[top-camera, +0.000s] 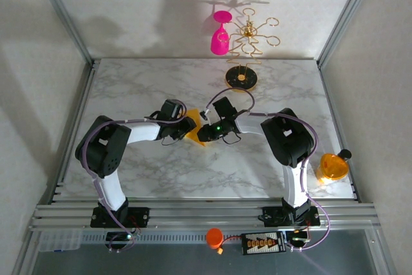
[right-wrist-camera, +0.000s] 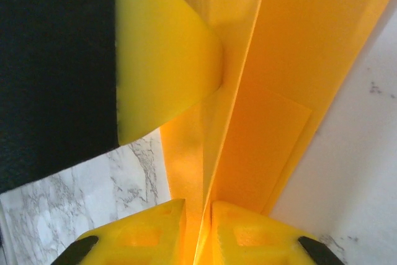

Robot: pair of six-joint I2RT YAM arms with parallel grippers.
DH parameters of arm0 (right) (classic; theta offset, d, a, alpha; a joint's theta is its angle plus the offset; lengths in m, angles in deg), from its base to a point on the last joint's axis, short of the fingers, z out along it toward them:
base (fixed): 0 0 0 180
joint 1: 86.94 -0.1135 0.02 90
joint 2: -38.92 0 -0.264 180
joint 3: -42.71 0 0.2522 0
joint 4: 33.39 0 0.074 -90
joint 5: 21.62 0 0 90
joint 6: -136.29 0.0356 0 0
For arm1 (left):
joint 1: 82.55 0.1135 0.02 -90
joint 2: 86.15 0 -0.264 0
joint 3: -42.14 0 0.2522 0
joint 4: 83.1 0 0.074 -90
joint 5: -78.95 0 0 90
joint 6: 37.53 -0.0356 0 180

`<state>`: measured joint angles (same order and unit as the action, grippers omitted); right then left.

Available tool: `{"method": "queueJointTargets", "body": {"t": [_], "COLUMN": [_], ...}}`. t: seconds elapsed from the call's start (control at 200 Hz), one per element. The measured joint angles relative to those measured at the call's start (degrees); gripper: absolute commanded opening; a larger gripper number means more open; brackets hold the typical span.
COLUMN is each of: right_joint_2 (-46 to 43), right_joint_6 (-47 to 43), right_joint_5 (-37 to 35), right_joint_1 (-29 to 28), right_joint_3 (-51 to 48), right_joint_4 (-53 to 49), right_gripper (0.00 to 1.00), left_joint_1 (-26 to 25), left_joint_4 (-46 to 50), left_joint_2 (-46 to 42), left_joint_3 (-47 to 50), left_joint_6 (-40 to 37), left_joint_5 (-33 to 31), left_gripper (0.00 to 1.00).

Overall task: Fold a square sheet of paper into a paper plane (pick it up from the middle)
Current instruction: Fourth fold the wing at the center of the table.

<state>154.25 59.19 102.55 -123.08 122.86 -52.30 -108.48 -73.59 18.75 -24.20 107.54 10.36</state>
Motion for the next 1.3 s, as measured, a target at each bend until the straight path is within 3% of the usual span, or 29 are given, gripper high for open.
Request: {"method": "queueJointTargets", "body": {"t": [0.731, 1.021, 1.302], "right_joint_2": [-0.7, -0.7, -0.5], "right_joint_6": [3.0, 3.2, 4.5], "right_joint_5": [0.6, 3.3, 6.5], "right_joint_1": [0.7, 1.0, 2.4], "right_joint_3": [-1.2, -2.3, -4.4], "right_joint_4": [-0.4, 0.4, 3.6], "right_gripper": [0.08, 0.07, 0.07], "left_joint_1": [-0.8, -0.8, -0.6], "left_joint_4": [1.6, 7.0, 1.2], "left_joint_2": [-0.3, -4.2, -8.5], "left_joint_3": [-1.0, -0.9, 3.5], "left_joint_6": [-0.7, -3.0, -4.3], "left_joint_5": [-1.7, -3.9, -3.8], "left_gripper": [0.40, 0.41, 0.33]}}
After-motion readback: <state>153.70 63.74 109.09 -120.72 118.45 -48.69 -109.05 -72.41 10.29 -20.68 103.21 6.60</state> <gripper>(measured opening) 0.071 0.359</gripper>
